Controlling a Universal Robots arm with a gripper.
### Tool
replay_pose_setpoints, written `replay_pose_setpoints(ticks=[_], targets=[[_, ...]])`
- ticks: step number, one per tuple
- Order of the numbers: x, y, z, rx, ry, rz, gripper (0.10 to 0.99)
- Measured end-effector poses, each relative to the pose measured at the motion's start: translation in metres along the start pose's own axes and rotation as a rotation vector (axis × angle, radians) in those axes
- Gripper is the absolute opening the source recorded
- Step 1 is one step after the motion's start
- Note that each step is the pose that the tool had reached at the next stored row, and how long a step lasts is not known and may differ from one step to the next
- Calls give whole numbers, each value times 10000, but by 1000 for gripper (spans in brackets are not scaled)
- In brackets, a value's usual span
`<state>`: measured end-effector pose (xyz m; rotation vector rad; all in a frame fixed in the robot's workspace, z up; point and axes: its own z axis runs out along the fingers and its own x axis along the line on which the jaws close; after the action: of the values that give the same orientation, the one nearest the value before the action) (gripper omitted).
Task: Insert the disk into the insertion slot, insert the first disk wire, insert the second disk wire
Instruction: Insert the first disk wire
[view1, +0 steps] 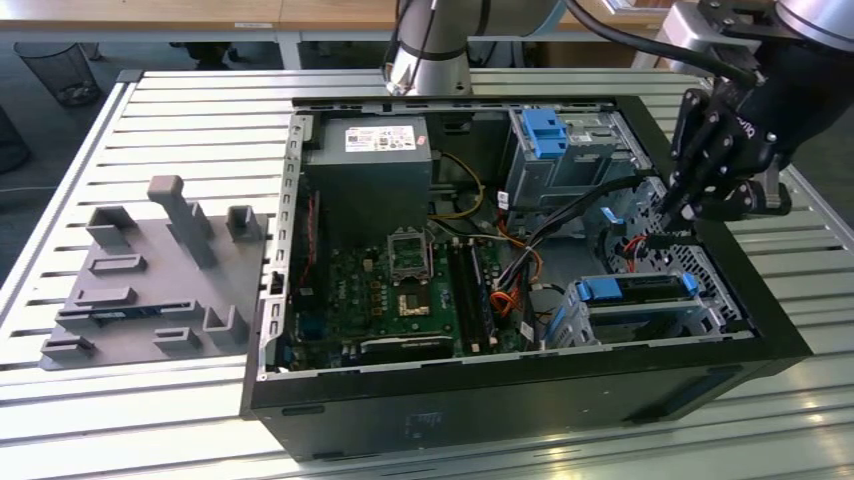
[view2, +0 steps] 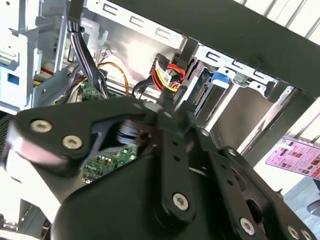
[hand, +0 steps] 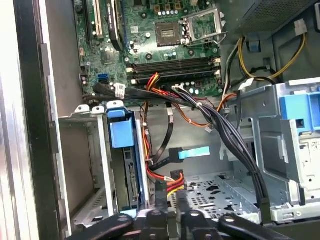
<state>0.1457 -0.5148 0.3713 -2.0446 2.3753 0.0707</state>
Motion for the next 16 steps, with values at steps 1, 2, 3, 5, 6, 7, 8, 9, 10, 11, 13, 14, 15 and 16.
replay_pose_setpoints(ticks=[1,2,3,5,6,7,8,9,10,11,13,14,15,16], targets=[[1,3,10,6,31,14,290],[2,7,19,14,73,28,290],[3,13,26,23,126,46,349],[5,24,43,44,218,86,412],[7,26,53,51,257,99,412],[7,26,64,58,292,106,412],[7,26,77,61,314,113,412],[8,27,91,64,331,120,412],[9,27,108,66,343,129,412],[10,28,127,67,349,142,412],[13,32,162,68,352,173,412],[14,36,176,68,354,190,412],[14,37,185,71,364,213,412],[14,37,192,74,367,253,412]])
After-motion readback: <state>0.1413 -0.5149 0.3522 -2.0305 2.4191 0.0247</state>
